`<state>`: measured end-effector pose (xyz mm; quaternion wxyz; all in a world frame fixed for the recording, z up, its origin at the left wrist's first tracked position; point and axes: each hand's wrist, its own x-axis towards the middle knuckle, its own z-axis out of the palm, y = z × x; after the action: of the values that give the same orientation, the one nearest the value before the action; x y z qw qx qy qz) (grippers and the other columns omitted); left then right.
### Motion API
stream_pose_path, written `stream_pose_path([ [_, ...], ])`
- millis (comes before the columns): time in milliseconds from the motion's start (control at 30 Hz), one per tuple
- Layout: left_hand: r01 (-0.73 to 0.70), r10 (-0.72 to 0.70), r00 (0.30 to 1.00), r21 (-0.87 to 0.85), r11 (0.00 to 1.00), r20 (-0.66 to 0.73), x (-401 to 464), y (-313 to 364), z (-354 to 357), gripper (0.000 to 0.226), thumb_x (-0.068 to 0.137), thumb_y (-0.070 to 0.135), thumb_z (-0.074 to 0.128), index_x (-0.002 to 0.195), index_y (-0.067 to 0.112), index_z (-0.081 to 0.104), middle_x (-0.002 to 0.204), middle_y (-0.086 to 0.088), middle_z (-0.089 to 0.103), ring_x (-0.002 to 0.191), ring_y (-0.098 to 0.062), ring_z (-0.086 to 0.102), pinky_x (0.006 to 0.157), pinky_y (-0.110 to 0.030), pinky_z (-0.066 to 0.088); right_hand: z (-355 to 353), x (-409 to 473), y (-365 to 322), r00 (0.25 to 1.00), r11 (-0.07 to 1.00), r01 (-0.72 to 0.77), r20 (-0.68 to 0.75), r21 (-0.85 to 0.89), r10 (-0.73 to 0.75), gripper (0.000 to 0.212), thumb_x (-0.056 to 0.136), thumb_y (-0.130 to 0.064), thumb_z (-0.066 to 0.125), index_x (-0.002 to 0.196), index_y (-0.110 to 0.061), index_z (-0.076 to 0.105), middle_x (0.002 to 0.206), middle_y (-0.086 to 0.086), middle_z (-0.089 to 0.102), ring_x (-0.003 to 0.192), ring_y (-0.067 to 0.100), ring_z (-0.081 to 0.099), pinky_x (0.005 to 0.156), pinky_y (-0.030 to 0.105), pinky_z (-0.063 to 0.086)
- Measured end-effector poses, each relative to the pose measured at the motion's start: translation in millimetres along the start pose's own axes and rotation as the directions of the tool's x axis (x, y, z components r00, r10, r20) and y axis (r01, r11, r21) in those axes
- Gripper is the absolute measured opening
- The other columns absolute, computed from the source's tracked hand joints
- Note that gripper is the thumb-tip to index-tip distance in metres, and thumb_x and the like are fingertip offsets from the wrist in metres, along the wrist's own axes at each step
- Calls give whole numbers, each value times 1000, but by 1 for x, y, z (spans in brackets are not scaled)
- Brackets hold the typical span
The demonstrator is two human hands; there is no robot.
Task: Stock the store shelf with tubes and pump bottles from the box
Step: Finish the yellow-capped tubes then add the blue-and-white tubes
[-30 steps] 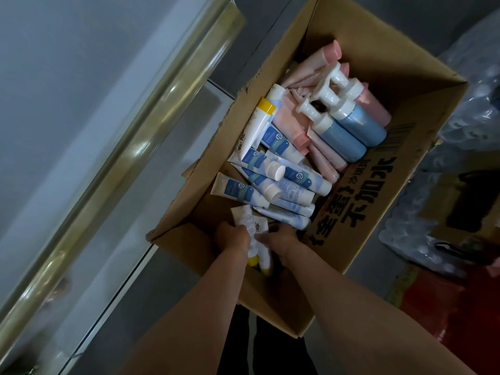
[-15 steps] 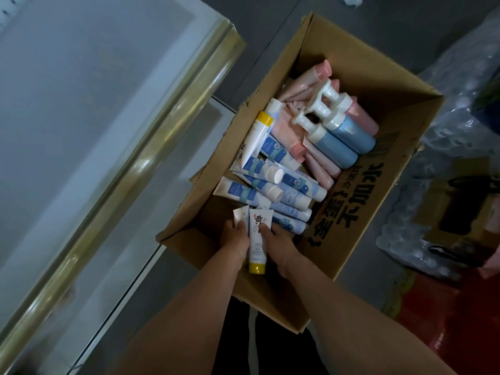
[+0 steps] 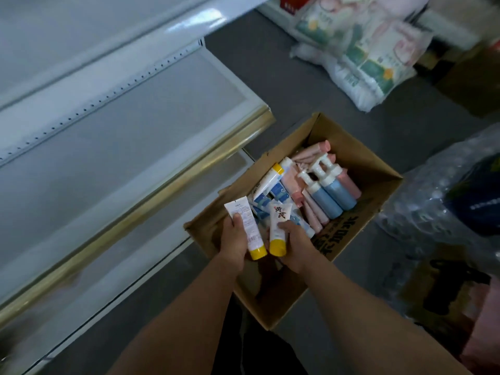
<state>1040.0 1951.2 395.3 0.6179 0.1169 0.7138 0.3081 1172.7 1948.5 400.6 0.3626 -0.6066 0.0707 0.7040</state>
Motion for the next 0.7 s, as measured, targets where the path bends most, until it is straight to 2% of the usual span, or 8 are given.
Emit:
stream_pose_path([
  [100,22,-6,997,-211,977,79,-20,30,1,43,98,53,44,121,18,54,109,-10,67,97,-30,67,95,-52,52,12,-29,-20,992,997,73,102,14,-74,31,101,-14,47,128,1,54,102,20,66,90,32,63,85,46,54],
  [167,-17,42,997,-326,945,71,-45,58,-4,22,101,31,48,110,13,58,99,-12,66,87,-28,65,96,-49,51,24,-48,-29,971,993,116,208,9,-116,39,100,-22,53,130,2,54,105,21,67,100,35,63,93,49,52],
  [233,-58,97,993,-414,908,74,-73,84,-10,15,95,9,50,107,6,58,91,-15,65,82,-29,62,90,-46,51,38,-68,-38,936,981,191,299,19,-188,45,96,-27,61,133,-2,55,115,22,65,109,37,62,102,53,48],
  [267,-84,129,989,-431,899,78,-83,94,-14,19,91,1,49,107,3,58,90,-17,64,82,-31,62,87,-45,51,46,-78,-42,906,967,254,344,26,-247,41,97,-26,59,130,-3,57,110,20,66,104,35,63,100,52,49],
  [333,-186,238,968,-409,893,79,-104,114,-26,29,87,-8,48,113,1,57,98,-21,64,92,-36,63,91,-50,52,63,-98,-51,839,936,352,432,32,-330,26,101,-23,52,119,-6,60,96,13,64,87,24,65,83,41,58],
  [400,-319,362,931,-377,869,47,-123,132,-40,35,86,-12,53,118,2,58,107,-19,65,96,-33,63,97,-49,50,81,-118,-59,777,902,432,505,5,-375,22,102,-25,50,118,-13,59,99,8,65,84,17,67,73,33,59],
  [533,-496,538,842,-411,765,-16,-160,159,-73,26,87,-10,61,108,5,63,108,-13,69,97,-26,65,97,-44,51,112,-159,-63,622,837,547,670,-1,-406,49,98,-35,60,143,-21,49,142,12,57,130,32,55,107,50,46],
  [700,-628,656,745,-453,632,-118,-205,175,-127,45,88,-6,63,128,12,56,119,-10,68,107,-25,66,90,-38,54,154,-212,-52,512,794,607,776,-25,-367,36,99,-32,58,135,-29,58,134,10,63,124,27,60,101,45,51],
])
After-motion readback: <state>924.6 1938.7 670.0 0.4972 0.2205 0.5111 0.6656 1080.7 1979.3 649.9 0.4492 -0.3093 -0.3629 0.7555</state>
